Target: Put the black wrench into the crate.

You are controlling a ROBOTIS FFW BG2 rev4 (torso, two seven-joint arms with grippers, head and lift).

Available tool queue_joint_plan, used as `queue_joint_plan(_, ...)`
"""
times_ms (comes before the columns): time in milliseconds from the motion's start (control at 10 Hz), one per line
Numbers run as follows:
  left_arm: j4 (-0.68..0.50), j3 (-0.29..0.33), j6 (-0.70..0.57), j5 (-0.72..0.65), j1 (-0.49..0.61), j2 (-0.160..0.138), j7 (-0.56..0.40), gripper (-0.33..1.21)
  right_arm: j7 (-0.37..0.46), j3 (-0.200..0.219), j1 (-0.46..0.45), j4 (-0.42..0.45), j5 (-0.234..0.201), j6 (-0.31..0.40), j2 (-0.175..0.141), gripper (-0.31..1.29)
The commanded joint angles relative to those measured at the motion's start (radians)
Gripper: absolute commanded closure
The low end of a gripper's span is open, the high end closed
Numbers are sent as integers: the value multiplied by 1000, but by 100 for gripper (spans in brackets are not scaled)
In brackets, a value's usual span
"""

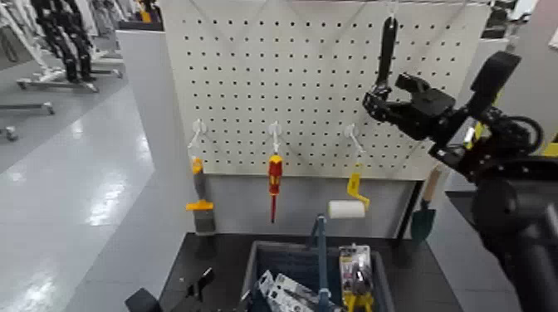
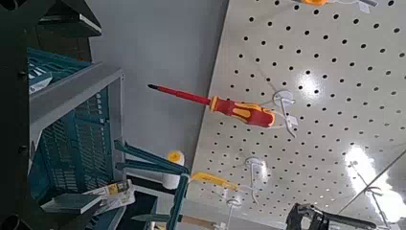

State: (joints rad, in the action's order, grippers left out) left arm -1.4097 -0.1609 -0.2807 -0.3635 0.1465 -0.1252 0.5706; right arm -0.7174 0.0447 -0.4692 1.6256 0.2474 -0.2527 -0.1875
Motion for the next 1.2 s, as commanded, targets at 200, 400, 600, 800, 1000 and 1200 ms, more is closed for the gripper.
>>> queue_joint_plan(200,0,-2,0,0,-1,-1,0,9,-10,-39,-39,4,1,-17,-4,114)
queue_joint_plan(400,0,-2,1,0,-1,-1,0,9,-14,-48,-42,7,1,-14,-6,122)
queue_joint_plan(600,-2,-2,1,0,1,-1,2,9,-13,-45,-43,11,0,-14,-7,122)
queue_joint_plan(800,-2,-3,6,0,1,-1,0,9,-8,-40,-42,25,-20,-16,-9,122)
queue_joint_plan(1000,-2,-3,6,0,1,-2,0,9,-7,-37,-42,31,-22,-16,-10,122)
queue_joint_plan(1200,-3,-3,8,0,1,-2,0,9,-1,-32,-40,45,-26,-13,-12,122)
